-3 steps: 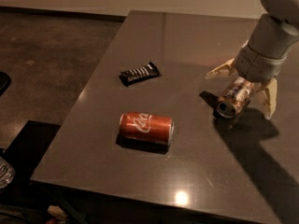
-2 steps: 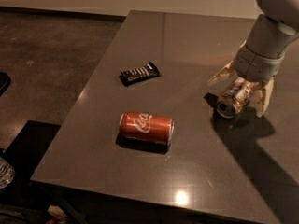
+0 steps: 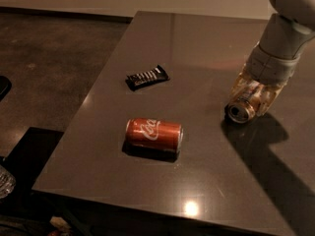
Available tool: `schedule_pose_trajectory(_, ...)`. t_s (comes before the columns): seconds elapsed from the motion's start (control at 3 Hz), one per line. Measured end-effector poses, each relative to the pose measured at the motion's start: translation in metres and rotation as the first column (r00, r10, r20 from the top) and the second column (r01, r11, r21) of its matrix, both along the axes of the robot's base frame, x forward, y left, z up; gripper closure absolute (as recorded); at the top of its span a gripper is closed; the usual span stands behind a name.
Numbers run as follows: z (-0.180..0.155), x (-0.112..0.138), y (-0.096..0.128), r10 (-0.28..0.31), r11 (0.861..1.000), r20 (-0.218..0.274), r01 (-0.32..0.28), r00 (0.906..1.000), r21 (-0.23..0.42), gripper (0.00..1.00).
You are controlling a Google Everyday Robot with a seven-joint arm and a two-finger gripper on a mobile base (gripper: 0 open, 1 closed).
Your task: Pick orange can
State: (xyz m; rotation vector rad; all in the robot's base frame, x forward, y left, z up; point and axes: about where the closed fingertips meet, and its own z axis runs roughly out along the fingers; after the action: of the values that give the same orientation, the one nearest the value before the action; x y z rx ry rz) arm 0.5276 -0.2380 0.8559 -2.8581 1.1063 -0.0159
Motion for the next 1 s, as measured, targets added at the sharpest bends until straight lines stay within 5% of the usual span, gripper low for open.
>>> schedule_pose_trajectory(0.67, 0.039, -0.002, 0.020, -0.059, 0.998, 0.003, 0.059, 0.9983, 0.010, 1.00)
schedule_pose_trajectory(1.0, 0.068, 0.004, 0.039, -0.090, 0.994, 0.036, 0.088, 0.9953, 0.057, 1.00)
